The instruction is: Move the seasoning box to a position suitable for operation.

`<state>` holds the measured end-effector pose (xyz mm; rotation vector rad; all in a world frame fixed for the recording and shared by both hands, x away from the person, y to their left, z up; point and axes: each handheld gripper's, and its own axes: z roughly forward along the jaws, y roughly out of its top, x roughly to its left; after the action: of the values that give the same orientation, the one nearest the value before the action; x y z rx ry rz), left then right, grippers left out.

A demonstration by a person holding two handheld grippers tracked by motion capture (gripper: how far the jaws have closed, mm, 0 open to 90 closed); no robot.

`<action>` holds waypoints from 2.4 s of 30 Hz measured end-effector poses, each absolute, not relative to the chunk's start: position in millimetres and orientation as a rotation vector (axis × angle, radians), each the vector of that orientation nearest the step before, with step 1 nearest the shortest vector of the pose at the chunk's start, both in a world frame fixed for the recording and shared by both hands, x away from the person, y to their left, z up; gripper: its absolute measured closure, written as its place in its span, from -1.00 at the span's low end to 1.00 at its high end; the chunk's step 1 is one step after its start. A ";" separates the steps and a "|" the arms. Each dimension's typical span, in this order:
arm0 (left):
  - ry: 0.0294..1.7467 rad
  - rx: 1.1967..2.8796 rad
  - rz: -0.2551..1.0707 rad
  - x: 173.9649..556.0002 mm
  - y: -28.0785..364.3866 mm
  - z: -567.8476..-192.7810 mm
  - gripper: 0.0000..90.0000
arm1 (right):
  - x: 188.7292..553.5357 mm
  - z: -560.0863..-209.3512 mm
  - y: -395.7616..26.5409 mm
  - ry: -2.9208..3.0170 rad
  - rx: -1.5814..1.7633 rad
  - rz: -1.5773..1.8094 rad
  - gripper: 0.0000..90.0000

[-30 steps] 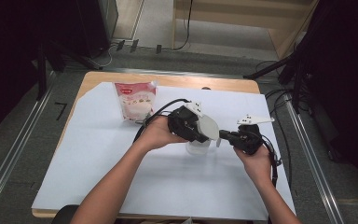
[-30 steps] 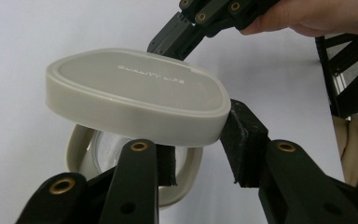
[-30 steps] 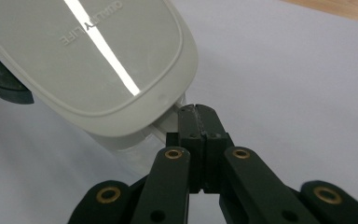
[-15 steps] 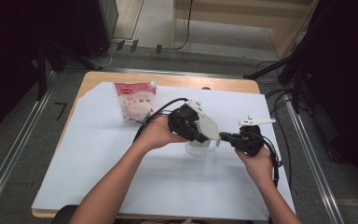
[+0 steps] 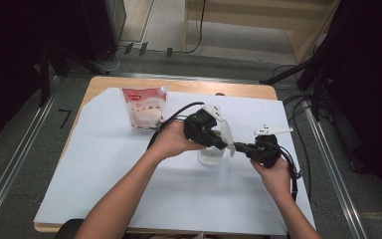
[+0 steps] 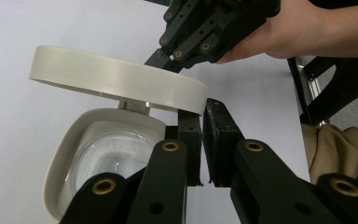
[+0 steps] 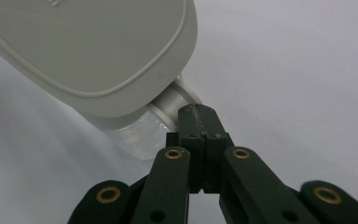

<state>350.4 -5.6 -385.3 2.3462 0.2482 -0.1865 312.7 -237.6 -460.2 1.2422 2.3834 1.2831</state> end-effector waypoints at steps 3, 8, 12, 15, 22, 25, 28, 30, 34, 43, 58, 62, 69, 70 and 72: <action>0.254 2.346 -0.191 350.4 -9.9 -384.3 0.94 | 312.7 -460.4 -237.9 2.382 1.239 1.285 1.00; 0.247 2.356 -0.206 352.5 -16.8 -382.5 0.95 | 312.7 -462.7 -237.7 2.385 1.248 1.278 1.00; 0.242 2.349 -0.205 352.7 -22.3 -383.8 0.94 | 313.4 -464.8 -238.4 2.389 1.265 1.284 1.00; 0.237 2.345 -0.217 353.5 -26.3 -385.6 0.94 | 313.9 -465.5 -238.5 2.390 1.265 1.286 1.00; 0.273 2.352 -0.225 353.1 -25.8 -385.4 0.88 | 313.5 -466.6 -239.4 2.393 1.265 1.288 1.00; 0.287 2.355 -0.186 352.1 -21.9 -383.9 0.76 | 312.7 -466.0 -240.0 2.395 1.272 1.288 1.00; 0.299 2.349 -0.180 351.0 -16.3 -380.3 0.63 | 310.0 -463.4 -241.7 2.393 1.270 1.306 1.00; 0.295 2.354 -0.152 349.1 -11.9 -378.3 0.57 | 306.0 -461.9 -242.8 2.398 1.271 1.313 1.00; 0.315 2.323 -0.133 348.3 2.0 -376.8 0.50 | 296.2 -462.3 -243.3 2.423 1.249 1.324 1.00; 0.378 2.292 -0.107 344.2 29.3 -383.0 0.36 | 299.6 -472.6 -237.3 2.450 1.226 1.296 1.00; 0.520 2.263 -0.069 339.2 79.8 -377.7 0.10 | 304.2 -470.3 -242.6 2.426 1.234 1.344 0.87; 0.574 2.243 -0.069 339.0 95.2 -378.0 0.02 | 298.2 -467.0 -245.9 2.418 1.222 1.373 0.70; 0.590 2.210 -0.044 337.9 120.6 -378.3 -0.02 | 284.8 -458.4 -249.6 2.387 1.223 1.417 0.42; 0.598 2.207 -0.051 338.1 123.8 -378.1 -0.02 | 283.1 -457.5 -250.8 2.381 1.223 1.433 0.39; 0.621 2.193 -0.033 338.5 132.2 -378.1 -0.04 | 277.6 -458.9 -253.0 2.361 1.168 1.463 0.23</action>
<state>338.5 132.2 -378.1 2.1933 0.6215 -0.0327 277.6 -253.0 -458.9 1.1679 2.3612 1.4626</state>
